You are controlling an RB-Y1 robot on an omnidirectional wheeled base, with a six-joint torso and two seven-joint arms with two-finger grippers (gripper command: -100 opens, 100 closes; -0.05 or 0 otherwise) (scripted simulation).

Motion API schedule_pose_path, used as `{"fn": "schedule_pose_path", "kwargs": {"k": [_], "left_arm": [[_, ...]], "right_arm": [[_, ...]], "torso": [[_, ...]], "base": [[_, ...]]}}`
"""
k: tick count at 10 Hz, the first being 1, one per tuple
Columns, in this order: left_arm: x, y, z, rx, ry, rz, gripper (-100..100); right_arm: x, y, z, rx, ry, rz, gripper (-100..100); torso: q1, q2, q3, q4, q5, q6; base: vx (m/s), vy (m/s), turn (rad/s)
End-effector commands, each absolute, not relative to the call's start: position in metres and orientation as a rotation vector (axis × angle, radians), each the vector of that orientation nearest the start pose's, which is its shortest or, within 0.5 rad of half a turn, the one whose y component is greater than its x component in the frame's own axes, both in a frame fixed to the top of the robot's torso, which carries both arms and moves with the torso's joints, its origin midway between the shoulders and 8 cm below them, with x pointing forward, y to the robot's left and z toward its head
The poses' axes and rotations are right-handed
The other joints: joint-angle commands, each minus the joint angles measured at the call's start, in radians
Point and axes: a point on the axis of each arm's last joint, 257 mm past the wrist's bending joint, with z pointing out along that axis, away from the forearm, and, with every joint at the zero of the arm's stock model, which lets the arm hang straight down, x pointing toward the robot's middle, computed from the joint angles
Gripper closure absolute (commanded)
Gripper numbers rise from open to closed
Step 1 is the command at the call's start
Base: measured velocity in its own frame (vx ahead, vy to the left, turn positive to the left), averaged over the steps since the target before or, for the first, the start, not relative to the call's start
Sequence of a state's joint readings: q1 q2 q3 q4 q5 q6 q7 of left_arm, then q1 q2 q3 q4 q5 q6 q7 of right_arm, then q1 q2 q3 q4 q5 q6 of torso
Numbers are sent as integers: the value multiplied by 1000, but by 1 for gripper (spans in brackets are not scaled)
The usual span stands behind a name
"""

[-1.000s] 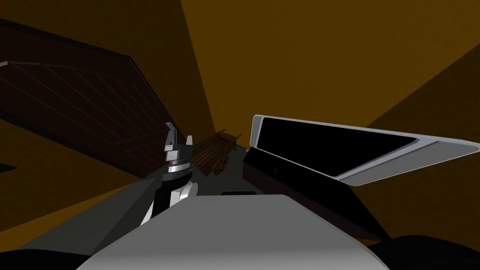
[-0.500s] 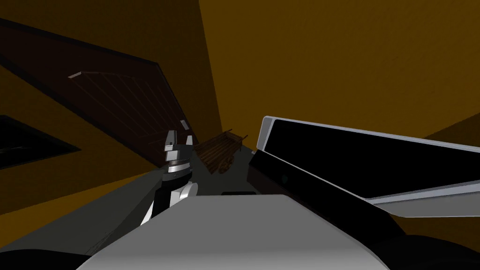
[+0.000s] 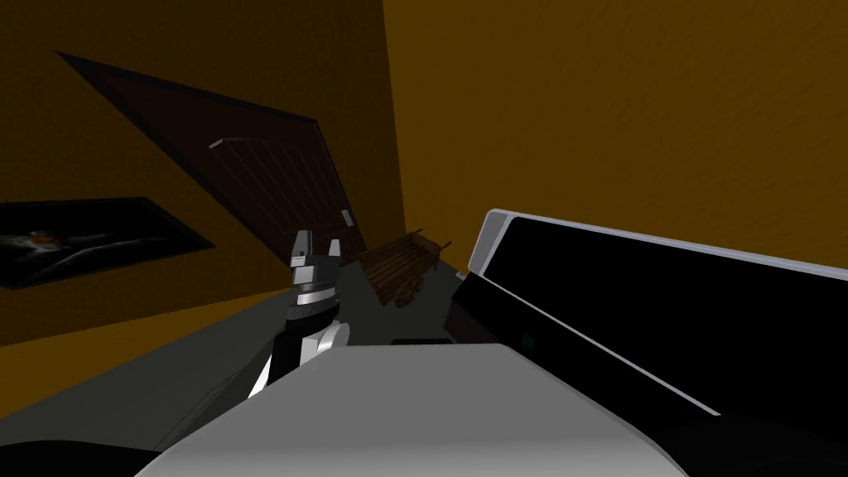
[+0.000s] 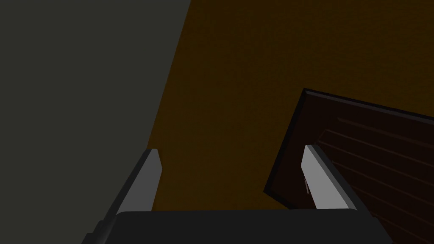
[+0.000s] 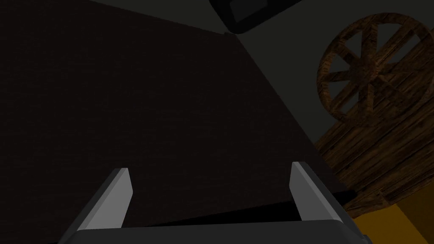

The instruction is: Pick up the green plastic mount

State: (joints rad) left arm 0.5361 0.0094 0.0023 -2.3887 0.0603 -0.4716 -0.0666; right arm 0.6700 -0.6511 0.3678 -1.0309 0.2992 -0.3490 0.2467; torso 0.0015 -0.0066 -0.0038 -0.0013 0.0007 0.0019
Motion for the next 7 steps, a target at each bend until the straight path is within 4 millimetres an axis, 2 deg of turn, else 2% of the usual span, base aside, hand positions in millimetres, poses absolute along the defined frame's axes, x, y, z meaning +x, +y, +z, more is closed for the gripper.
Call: {"fn": "schedule_pose_path", "kwargs": {"k": [1, 2, 4, 5, 7], "left_arm": [[323, 285, 56, -624, 567, -1277, 0], [323, 285, 56, -624, 567, -1277, 0], [323, 285, 56, -624, 567, -1277, 0], [323, 285, 56, -624, 567, -1277, 0], [323, 285, 56, -624, 567, -1277, 0]], "right_arm": [[15, -419, -584, 594, 2608, 222, -100], [-5, -444, -584, 571, 2655, 148, -100], [-42, -494, -580, 534, 2737, 0, -100], [-42, -494, -580, 533, 2736, 1, -100], [-74, -539, -571, 505, 2800, -136, -100]], "torso": [[0, 0, 0, 0, 0, 0], [-1, 3, 2, 1, 0, 0], [0, 0, 0, 0, 0, -1], [-1, -3, -2, 0, 0, -1], [-2, 0, 0, 0, 0, -1]], "base": [[43, 8, -40], [61, 22, 260], [152, 22, 395], [122, -6, 126], [109, -14, 263]]}}
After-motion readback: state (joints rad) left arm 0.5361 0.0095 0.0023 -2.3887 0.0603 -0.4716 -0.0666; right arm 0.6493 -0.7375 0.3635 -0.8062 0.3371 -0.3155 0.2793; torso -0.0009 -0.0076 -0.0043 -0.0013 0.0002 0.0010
